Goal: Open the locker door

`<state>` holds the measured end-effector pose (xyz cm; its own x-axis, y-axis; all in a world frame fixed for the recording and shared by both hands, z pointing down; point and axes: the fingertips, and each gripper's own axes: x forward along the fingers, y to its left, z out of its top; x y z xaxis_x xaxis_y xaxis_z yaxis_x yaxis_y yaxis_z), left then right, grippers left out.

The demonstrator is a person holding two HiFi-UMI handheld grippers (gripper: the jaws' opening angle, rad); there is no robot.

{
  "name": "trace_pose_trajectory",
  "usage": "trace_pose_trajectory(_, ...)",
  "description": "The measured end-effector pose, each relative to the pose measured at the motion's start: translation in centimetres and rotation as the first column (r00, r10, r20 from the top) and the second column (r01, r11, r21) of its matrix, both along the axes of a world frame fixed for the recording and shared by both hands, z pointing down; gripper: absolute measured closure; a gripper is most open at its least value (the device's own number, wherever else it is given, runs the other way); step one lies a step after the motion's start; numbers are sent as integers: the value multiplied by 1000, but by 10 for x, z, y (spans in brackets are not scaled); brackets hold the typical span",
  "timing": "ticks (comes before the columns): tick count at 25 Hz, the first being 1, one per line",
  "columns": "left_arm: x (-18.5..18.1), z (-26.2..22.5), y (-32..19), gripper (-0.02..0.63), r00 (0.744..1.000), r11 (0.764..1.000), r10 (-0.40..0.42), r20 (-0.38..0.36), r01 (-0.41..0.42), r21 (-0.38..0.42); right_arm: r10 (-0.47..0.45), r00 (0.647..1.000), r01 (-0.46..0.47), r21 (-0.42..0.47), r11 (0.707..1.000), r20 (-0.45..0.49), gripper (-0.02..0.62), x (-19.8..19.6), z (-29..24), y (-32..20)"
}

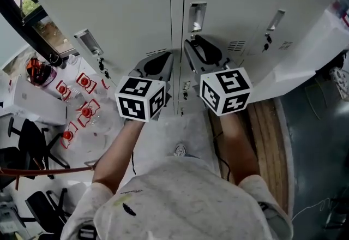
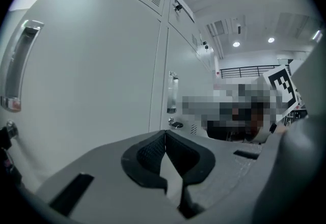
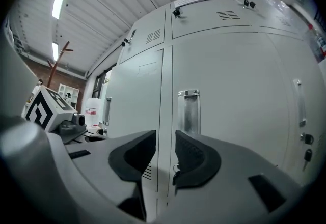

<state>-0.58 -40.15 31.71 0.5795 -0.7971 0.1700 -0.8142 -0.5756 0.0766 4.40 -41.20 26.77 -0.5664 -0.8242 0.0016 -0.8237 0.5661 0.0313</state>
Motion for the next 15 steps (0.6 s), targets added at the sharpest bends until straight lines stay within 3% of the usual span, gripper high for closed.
trace_pose_trajectory(15, -1, 1, -26, 598, 999, 999, -51, -5, 51, -13, -42, 999, 41, 17, 999, 10, 471, -1, -11, -45)
